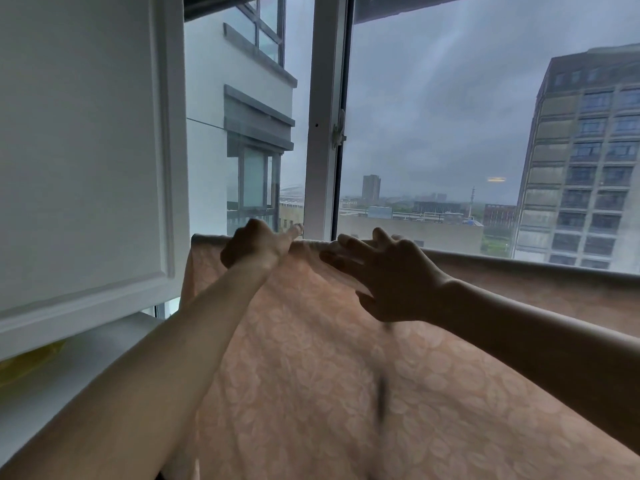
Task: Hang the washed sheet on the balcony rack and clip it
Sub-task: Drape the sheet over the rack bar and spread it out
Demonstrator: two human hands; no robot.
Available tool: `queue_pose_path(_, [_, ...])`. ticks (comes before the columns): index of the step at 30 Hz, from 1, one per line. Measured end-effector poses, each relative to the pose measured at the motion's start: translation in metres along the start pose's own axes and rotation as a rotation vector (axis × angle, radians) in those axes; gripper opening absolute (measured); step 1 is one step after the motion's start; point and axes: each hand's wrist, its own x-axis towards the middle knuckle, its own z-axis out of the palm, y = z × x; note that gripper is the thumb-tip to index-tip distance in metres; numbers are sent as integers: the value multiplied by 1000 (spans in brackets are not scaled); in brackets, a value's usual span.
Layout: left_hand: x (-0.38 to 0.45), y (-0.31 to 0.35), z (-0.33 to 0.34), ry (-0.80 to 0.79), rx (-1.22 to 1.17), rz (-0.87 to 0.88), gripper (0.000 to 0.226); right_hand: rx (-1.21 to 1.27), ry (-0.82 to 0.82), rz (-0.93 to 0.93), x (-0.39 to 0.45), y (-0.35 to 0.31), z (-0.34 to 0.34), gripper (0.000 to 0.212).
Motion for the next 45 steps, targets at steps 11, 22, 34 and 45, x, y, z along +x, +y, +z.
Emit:
queue_pose_path(11, [-10,-47,18,201,140,225,41,14,-36,-42,5,5,5,78])
queue_pose_path(22, [-17,-74,15,258,178,185,37,62,-43,-87,27,-6,7,79])
queue_pose_path(34, [-17,-71,9,243,132,269,39,89,-48,-138,63,-35,0,74])
queue_pose_path(45, [25,-92,-1,193,27,193,44,109,-78,-104,90,-57,5,73])
